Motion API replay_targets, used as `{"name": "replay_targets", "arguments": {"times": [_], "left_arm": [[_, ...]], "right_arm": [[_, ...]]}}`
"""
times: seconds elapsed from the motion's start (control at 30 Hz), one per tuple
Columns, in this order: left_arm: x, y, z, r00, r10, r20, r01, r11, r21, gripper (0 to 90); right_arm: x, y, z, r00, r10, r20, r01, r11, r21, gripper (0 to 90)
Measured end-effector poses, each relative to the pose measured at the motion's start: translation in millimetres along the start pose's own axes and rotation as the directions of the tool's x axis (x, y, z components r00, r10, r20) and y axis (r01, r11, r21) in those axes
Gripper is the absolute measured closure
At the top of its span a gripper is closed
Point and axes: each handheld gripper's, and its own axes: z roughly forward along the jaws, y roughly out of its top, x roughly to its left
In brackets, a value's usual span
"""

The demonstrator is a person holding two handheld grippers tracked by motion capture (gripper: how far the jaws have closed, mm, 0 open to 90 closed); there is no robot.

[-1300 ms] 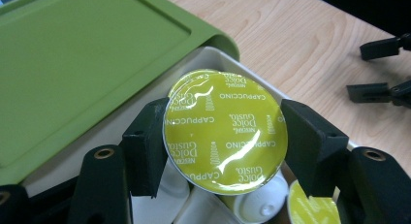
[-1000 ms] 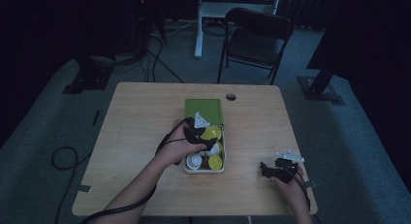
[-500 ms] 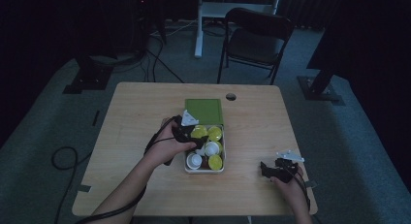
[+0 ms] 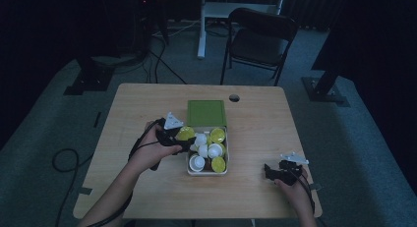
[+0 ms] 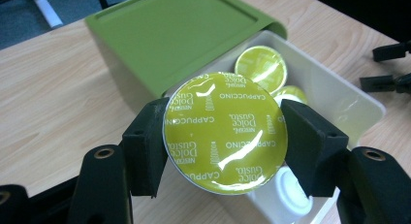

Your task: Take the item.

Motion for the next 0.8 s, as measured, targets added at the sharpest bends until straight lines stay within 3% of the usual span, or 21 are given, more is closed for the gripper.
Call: {"name": "replay_targets", "arguments": {"times": [0.43,0.8], "left_arm": [[23.5,-26.1,-13.3,0.9978,-0.048,-0.046,0.048,0.9988,0.008,38.3],[39.9,-54.9,-16.9,0.9914,-0.101,-0.083,0.102,0.9948,-0.001,38.3]], "right_arm": [[0.1,0.0,0.0,1.0000,0.001,0.000,-0.001,1.000,0.000,11.7],[0.1,0.0,0.0,1.0000,0.001,0.000,-0.001,1.000,0.000,11.7]]}}
